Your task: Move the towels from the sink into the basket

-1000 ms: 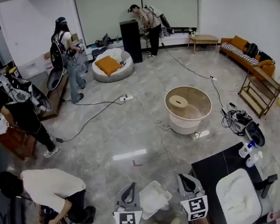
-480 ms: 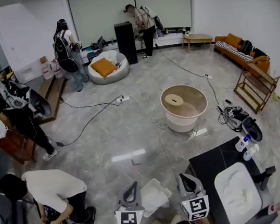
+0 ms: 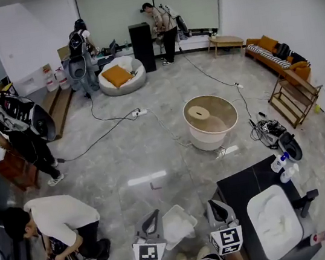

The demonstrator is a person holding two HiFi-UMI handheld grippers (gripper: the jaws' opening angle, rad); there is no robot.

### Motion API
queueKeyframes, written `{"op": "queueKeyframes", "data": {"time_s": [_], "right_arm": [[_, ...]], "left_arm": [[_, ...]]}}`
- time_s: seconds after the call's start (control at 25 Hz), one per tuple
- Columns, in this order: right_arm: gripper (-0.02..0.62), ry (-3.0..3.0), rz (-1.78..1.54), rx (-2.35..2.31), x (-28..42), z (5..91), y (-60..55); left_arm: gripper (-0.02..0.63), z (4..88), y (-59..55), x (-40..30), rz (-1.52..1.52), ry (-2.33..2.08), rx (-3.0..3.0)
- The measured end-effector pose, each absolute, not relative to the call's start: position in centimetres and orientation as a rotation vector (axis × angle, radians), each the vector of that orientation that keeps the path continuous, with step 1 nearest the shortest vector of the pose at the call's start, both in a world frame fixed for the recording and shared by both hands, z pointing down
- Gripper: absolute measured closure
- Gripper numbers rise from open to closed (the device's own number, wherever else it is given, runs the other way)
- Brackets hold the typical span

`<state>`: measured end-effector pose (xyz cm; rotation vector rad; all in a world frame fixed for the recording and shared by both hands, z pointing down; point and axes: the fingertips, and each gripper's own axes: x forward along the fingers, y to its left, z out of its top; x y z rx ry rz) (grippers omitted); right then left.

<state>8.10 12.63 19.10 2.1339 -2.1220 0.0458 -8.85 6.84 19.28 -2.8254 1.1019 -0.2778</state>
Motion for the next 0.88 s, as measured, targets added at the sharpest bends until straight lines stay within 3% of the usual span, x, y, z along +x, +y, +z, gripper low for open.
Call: {"op": "queueKeyframes", "data": {"time_s": [0.36, 0.88], "right_arm": [[0.595, -1.978, 0.04, 2.273, 11.5, 18.9, 16.1], [0.595, -1.556, 0.139, 2.565, 20.8, 21.1, 26.8]], "left_arm": [[0.597, 18.9, 8.2, -4.3, -0.26, 0.911, -2.862], [0.597, 20.6, 14.8, 9.1, -0.239, 0.378, -2.978]]}}
